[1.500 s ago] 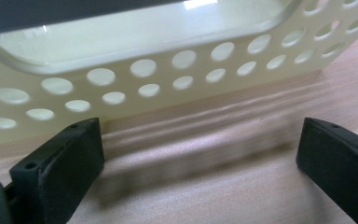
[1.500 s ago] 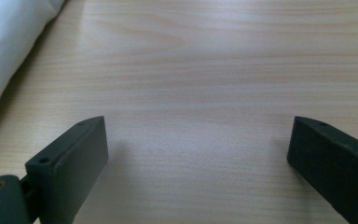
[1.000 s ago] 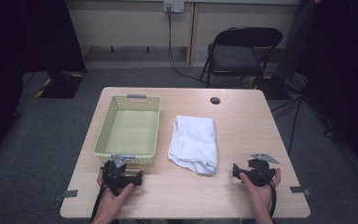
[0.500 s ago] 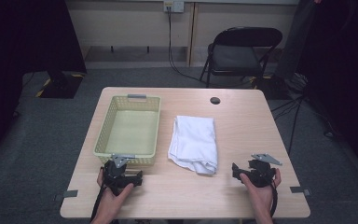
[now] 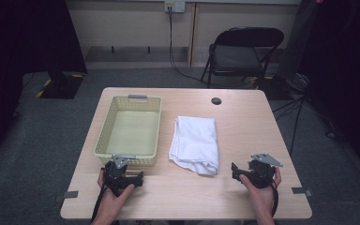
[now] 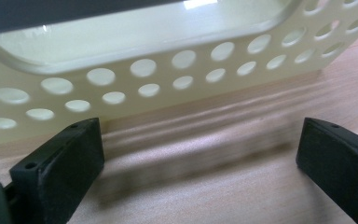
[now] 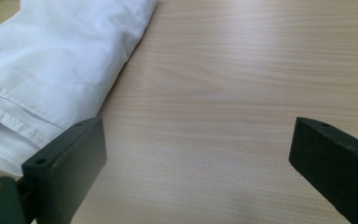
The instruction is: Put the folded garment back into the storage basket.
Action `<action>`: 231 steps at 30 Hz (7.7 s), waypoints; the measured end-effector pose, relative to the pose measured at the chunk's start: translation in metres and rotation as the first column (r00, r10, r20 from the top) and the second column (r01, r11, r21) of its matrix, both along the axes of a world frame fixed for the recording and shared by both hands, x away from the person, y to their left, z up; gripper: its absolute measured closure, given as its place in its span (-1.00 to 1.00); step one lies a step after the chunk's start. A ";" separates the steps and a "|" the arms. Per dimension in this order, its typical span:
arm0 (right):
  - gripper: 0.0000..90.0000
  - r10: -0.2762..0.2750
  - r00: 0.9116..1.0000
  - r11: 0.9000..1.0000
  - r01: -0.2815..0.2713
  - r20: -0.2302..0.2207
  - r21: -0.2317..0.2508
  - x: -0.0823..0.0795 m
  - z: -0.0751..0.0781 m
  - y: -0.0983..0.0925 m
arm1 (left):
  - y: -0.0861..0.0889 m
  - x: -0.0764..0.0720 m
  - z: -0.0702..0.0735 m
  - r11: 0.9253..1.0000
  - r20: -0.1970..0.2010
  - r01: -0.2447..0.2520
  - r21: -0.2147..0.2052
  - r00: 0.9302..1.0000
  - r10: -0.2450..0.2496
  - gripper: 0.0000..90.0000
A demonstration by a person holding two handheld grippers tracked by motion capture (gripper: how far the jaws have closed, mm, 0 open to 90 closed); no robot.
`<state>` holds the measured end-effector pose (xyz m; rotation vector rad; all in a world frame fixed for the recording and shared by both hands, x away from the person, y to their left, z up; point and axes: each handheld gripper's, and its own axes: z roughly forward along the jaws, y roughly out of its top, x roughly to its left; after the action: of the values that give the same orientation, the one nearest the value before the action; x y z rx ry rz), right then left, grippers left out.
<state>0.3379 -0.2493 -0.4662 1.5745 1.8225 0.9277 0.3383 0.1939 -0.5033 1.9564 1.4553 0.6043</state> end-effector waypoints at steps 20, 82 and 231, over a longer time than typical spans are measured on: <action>-0.90 0.039 0.999 0.999 -0.039 0.025 -0.002 -0.002 0.007 0.008 | 0.000 0.000 0.000 1.000 0.000 0.000 0.000 1.000 0.000 -1.00; -0.99 0.164 0.984 0.985 -0.168 0.072 0.041 0.042 0.048 0.072 | 0.000 0.000 0.000 1.000 0.000 0.004 -0.001 1.000 -0.004 -1.00; 0.79 0.241 0.941 0.969 -0.246 -0.238 0.009 0.141 -0.014 0.131 | 0.001 0.001 0.000 1.000 0.000 0.023 0.000 1.000 -0.023 -1.00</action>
<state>0.4789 -0.1184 -0.4801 1.5242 2.2284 0.8517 0.3389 0.1947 -0.5033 1.9705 1.4310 0.5941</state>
